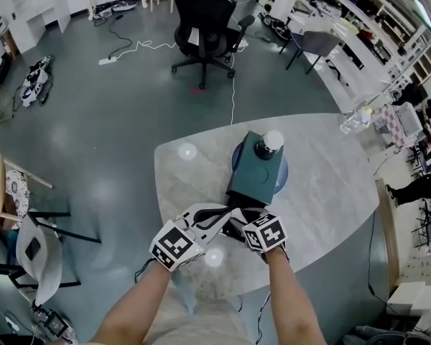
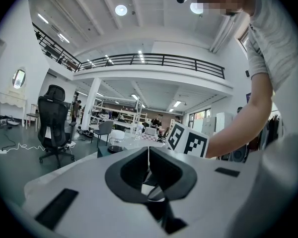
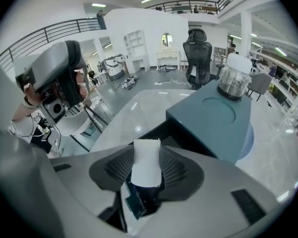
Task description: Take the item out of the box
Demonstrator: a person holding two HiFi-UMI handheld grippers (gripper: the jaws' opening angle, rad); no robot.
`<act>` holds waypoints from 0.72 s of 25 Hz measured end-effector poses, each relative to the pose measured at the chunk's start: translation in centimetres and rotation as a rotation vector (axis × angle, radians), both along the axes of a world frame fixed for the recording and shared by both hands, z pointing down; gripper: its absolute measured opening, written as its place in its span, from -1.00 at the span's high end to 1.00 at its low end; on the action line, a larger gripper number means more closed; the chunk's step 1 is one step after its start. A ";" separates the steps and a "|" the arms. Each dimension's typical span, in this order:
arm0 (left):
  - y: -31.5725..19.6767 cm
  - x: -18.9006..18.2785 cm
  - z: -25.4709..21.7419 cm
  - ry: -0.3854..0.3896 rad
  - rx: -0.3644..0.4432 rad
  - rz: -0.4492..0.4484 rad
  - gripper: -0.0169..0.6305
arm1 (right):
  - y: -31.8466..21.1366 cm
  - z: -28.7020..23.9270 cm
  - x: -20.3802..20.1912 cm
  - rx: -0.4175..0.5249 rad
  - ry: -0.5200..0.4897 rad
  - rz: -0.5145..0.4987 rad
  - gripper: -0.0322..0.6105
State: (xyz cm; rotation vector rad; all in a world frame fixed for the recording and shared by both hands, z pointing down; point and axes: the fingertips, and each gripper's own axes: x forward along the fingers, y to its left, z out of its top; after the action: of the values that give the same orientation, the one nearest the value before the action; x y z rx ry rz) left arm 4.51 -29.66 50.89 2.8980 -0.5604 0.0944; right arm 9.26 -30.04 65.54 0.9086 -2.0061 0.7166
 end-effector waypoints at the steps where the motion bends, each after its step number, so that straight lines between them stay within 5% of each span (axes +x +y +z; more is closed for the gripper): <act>1: 0.0 0.2 -0.1 -0.004 0.003 0.004 0.89 | -0.1 -0.5 0.2 0.018 -0.010 0.012 0.33; 18: -0.1 3.5 -3.2 -0.008 0.045 0.055 0.89 | 0.7 -12.0 4.4 0.336 -0.180 0.171 0.33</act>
State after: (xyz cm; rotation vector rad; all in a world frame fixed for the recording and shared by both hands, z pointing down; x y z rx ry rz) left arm 8.04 -29.78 47.73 2.9583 -0.4899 0.1032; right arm 13.62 -29.31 53.56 1.2622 -2.2705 0.5789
